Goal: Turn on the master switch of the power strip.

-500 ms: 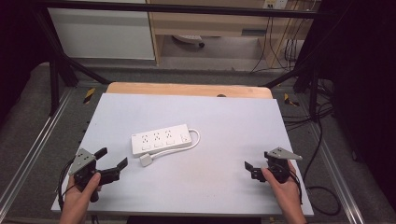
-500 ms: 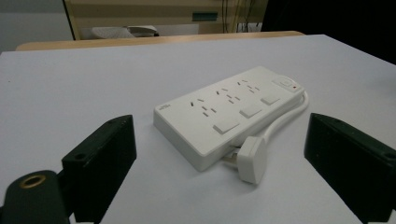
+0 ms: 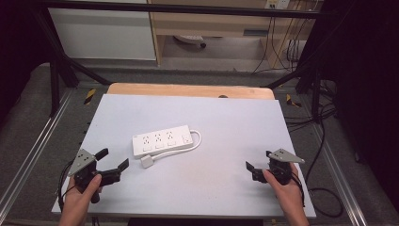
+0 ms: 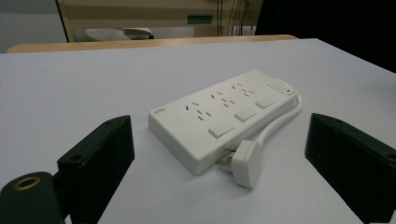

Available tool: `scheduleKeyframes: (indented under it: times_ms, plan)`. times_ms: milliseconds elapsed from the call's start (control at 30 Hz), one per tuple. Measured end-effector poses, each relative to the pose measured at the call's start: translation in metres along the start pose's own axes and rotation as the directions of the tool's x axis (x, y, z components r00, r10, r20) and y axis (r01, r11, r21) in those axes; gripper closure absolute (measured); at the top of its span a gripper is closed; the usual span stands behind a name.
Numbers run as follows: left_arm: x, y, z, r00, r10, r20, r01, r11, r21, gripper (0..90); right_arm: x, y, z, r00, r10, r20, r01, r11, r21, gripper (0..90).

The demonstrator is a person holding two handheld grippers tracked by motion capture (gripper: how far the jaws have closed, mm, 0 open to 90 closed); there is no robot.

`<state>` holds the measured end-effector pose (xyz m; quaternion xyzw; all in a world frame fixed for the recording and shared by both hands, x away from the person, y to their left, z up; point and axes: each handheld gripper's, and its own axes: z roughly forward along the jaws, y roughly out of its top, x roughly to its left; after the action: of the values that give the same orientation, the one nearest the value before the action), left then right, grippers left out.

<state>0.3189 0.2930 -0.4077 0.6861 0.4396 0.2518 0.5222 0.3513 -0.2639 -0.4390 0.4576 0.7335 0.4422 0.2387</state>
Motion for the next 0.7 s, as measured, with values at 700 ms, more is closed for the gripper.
scheduleKeyframes:
  times_ms: [700]
  plan:
    - [-0.018, 0.033, 0.045, 0.995, 0.029, 0.095, -0.03, 0.9995, 0.009, 6.9, 0.001, 0.002, -0.003, 0.9997, 0.023, -0.003, -0.023, 0.999, -0.037, 3.9]
